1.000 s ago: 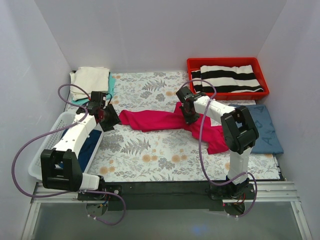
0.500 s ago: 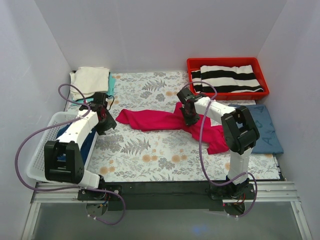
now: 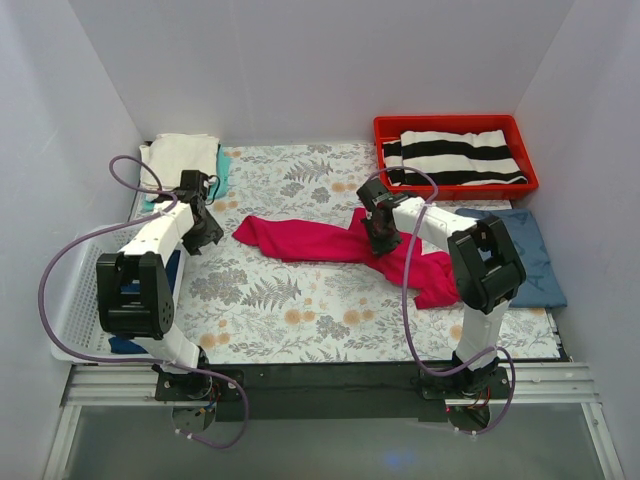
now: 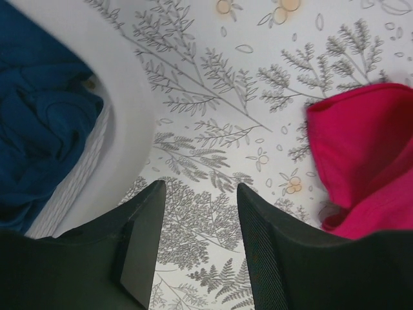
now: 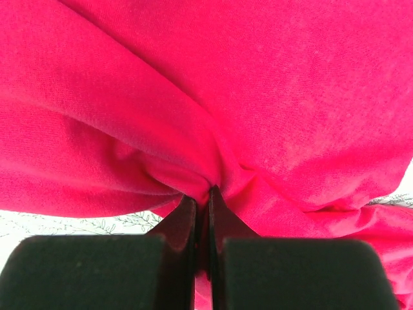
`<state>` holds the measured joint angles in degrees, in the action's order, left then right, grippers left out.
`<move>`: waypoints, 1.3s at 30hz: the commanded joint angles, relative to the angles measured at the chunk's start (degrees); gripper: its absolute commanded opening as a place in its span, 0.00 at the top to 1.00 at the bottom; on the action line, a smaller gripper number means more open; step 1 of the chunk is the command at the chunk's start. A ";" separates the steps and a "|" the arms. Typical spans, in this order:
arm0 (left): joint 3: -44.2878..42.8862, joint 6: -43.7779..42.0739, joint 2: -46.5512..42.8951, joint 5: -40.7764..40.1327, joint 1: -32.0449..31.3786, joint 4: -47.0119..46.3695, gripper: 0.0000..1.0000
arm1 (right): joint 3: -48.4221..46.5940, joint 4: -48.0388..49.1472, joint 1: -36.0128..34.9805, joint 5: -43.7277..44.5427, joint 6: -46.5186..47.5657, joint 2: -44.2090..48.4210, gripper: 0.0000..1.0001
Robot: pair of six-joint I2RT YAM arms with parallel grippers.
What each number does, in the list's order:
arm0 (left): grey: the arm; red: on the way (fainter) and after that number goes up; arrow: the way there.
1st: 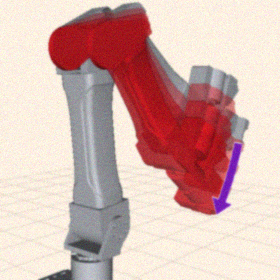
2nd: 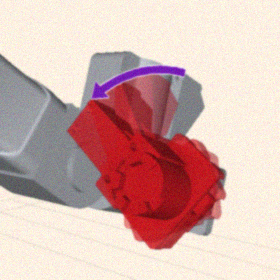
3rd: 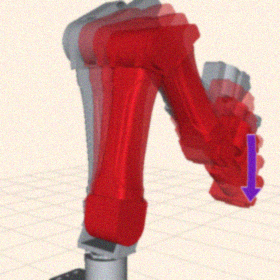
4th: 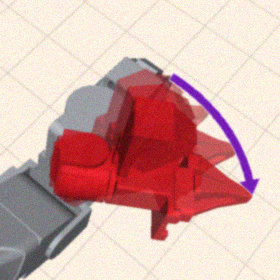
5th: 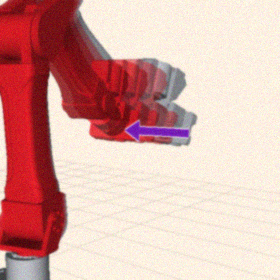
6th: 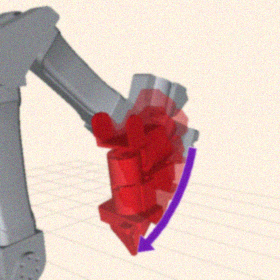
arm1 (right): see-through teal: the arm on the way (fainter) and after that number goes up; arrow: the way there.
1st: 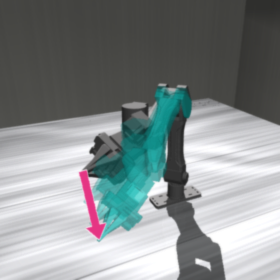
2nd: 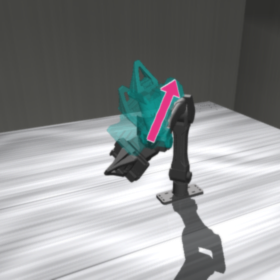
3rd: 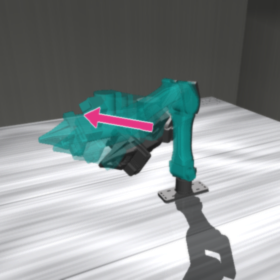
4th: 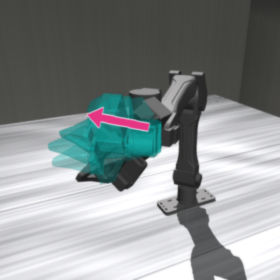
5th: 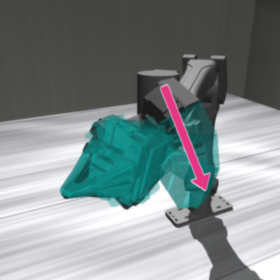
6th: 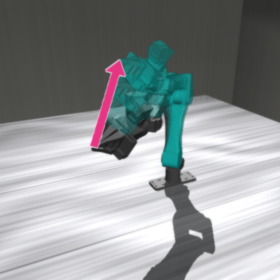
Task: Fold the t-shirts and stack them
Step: Flatten out the tshirt
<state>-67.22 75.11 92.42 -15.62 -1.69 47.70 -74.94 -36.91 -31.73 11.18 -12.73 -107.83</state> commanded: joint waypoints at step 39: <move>-3.97 -2.25 9.70 11.39 -11.93 -19.31 0.55 | -5.22 1.40 -0.71 1.48 -0.80 5.97 0.55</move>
<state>-70.37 72.49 100.62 -3.05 -13.47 29.65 -79.00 -35.70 -32.38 11.35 -13.34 -104.49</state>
